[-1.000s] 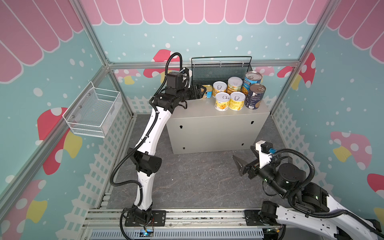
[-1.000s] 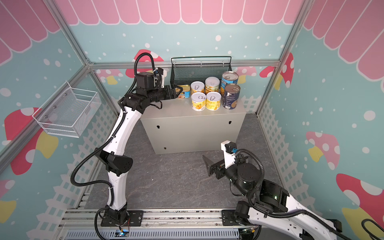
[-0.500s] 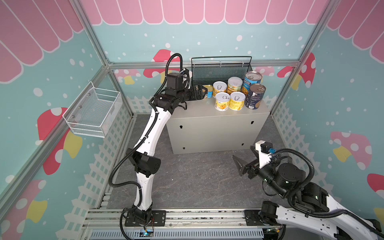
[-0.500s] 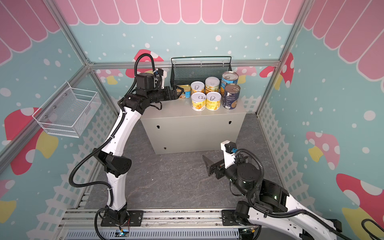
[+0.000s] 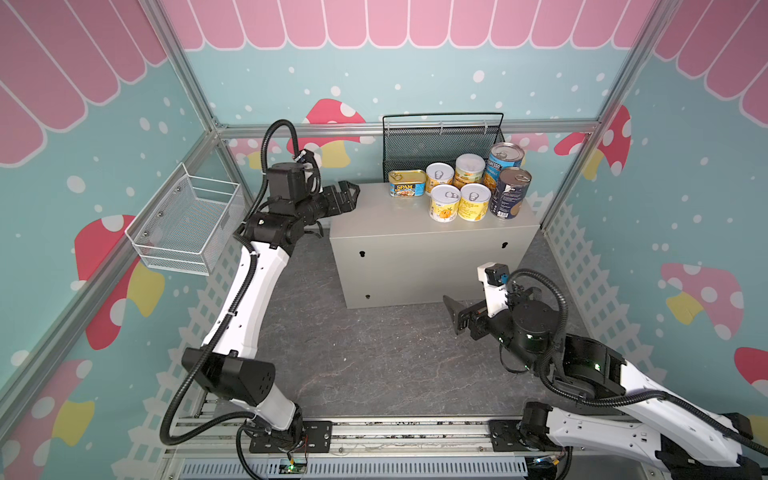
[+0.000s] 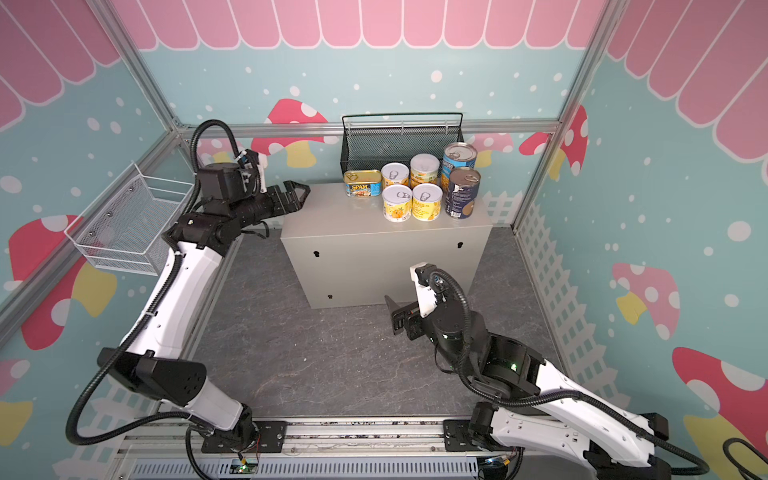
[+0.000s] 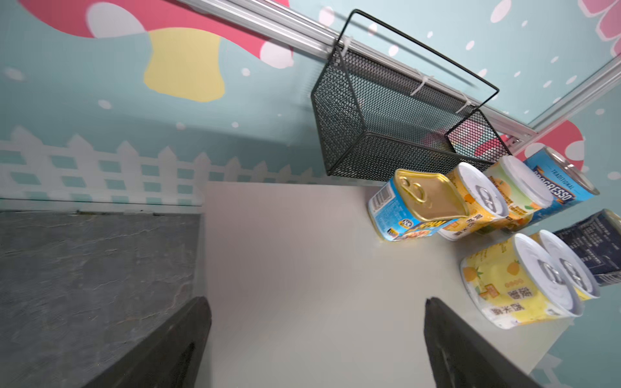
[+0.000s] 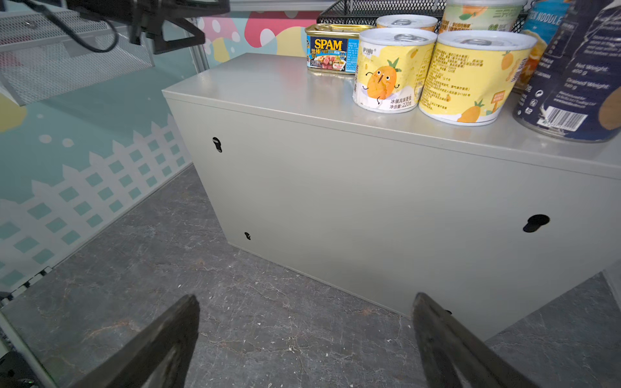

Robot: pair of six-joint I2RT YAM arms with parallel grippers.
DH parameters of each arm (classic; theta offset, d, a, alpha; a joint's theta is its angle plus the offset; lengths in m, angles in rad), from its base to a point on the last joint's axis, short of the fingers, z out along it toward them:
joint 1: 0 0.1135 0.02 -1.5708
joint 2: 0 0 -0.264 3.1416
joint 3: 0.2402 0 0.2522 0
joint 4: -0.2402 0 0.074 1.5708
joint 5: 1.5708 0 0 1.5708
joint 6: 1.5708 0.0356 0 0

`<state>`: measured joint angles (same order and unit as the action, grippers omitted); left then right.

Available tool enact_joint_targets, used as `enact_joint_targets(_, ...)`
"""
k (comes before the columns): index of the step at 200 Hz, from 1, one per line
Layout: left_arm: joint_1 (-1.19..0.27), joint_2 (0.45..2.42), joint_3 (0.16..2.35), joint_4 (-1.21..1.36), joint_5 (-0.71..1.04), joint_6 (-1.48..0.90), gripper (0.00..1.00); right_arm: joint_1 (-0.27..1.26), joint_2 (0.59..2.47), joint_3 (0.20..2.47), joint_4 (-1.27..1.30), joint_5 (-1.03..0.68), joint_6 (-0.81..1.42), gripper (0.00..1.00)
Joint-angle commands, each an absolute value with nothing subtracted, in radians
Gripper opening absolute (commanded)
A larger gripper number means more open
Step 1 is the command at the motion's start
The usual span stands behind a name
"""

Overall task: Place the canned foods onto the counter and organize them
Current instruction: 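Open the left gripper and draw it back from the tin while the right arm lowers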

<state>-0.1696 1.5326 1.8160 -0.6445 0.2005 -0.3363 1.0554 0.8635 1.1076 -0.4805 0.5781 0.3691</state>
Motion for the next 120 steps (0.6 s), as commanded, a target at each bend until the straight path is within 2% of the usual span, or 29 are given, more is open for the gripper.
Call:
enact_joint_targets(1, -0.151, 1.402, 1.659, -0.628, 0.082, -0.299, 0.99, 0.968, 0.905, 1.134, -0.517, 0.539, 0.417, 0.99)
enact_joint_targets(26, -0.137, 1.254, 1.484, -0.628, -0.057, -0.287, 0.99, 0.82, 0.948, 1.107, -0.535, 0.393, 0.515, 1.0)
enact_joint_targets(59, -0.132, 1.098, 1.323, -0.653, -0.182, -0.302, 0.99, 0.656, 0.938, 1.025, -0.584, 0.322, 0.649, 1.0)
enact_joint_targets(86, -0.131, 1.042, 1.227, -0.711, -0.213, -0.339, 0.99, 0.474, 0.869, 0.91, -0.597, 0.226, 0.711, 1.0)
enact_joint_targets(120, -0.133, 0.978, 1.023, -0.668, -0.216, -0.412, 0.99, 0.338, 0.768, 0.814, -0.609, 0.242, 0.712, 0.99)
